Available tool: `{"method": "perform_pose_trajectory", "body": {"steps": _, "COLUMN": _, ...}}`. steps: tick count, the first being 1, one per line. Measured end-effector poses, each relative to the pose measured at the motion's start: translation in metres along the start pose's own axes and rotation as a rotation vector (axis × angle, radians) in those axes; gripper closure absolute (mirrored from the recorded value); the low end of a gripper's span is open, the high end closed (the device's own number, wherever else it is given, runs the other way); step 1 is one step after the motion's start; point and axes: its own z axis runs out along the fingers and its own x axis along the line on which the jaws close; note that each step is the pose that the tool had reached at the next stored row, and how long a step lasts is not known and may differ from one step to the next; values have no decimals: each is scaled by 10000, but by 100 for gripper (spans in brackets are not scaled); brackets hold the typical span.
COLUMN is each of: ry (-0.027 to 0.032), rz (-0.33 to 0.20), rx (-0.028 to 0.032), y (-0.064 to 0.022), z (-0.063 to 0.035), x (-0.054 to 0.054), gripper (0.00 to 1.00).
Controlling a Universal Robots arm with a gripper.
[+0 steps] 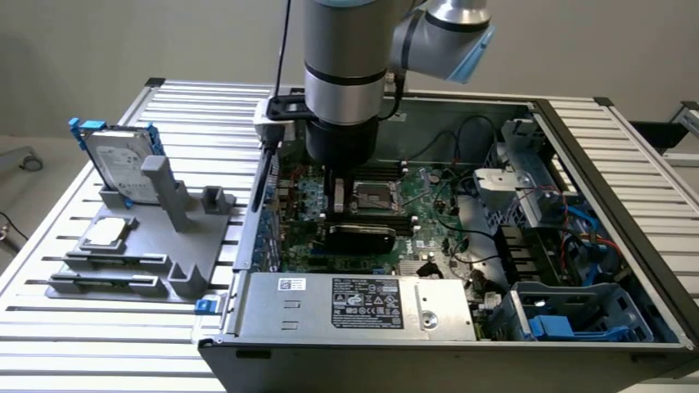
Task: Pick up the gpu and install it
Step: 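Press down on the gpu until it lock into place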
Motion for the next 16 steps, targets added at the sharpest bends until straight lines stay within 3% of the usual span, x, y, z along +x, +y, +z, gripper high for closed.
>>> {"method": "perform_pose_trajectory", "body": {"steps": 16, "ry": 10, "rz": 2, "rx": -15, "y": -1, "z": 74, "x": -1, "gripper": 89}}
